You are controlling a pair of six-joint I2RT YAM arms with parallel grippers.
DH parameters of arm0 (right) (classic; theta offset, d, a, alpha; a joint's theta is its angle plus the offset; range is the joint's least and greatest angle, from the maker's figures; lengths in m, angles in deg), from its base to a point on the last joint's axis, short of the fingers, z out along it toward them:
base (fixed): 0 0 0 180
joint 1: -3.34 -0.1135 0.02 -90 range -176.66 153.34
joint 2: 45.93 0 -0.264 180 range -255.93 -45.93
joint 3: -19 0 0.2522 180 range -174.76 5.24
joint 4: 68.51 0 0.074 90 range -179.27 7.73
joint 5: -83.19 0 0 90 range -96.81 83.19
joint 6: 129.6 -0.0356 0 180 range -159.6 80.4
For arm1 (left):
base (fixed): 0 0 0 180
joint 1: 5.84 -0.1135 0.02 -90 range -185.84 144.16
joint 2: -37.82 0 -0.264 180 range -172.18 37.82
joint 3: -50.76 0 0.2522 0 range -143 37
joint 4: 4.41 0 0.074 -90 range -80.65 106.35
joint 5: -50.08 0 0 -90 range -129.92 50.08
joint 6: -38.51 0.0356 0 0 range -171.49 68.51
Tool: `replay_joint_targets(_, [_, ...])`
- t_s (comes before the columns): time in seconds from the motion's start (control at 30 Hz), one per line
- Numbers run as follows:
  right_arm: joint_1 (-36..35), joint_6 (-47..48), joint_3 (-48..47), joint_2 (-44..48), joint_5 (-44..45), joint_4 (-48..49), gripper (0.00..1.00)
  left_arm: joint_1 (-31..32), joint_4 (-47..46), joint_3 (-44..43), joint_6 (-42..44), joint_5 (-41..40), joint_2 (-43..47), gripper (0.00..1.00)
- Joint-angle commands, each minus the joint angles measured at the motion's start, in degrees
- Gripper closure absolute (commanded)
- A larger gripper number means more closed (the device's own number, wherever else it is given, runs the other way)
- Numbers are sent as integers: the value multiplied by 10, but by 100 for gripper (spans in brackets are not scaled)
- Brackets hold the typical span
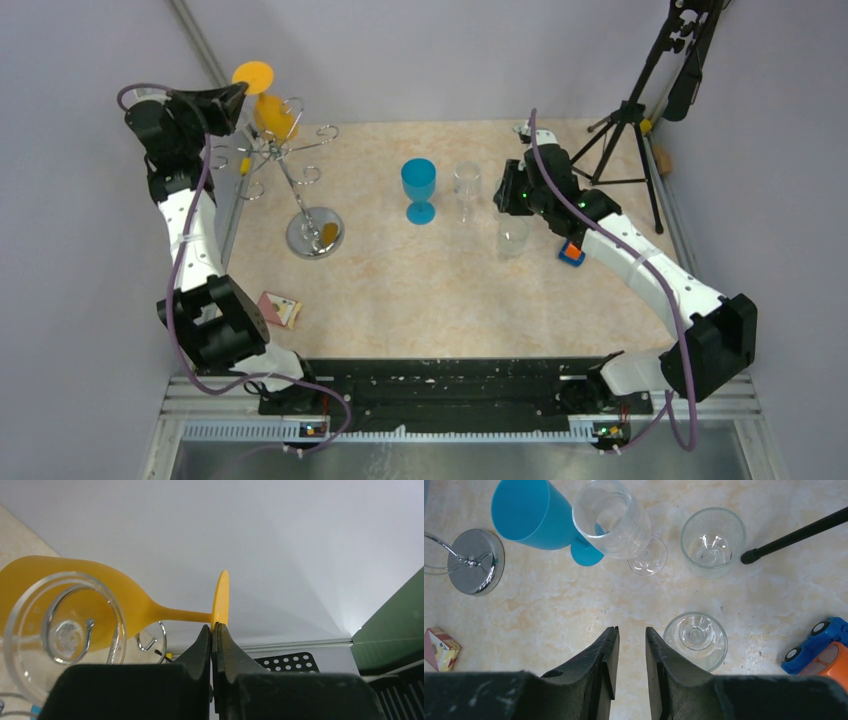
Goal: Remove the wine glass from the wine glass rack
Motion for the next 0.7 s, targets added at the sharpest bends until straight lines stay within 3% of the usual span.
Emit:
replay_joint_targets(0.0, [0, 6, -17, 24, 13, 15, 72, 5, -147, -4, -49, -1, -18, 100])
replay_joint_targets(0.3, [0, 4, -9, 40, 12, 15, 68, 43, -343, -33, -129, 27, -69, 100])
replay_joint_targets(0.43, [0, -5, 0, 55, 8, 29, 45, 67, -418, -74, -168, 54, -92, 100])
replay_joint_targets(0.53, [0, -9, 11, 70, -12, 68, 26, 100, -425, -129, -184, 95, -113, 100])
replay_joint_targets(0.67, [0, -9, 12, 81, -65, 159, 20, 152, -439, -121, -231, 93, -105, 100])
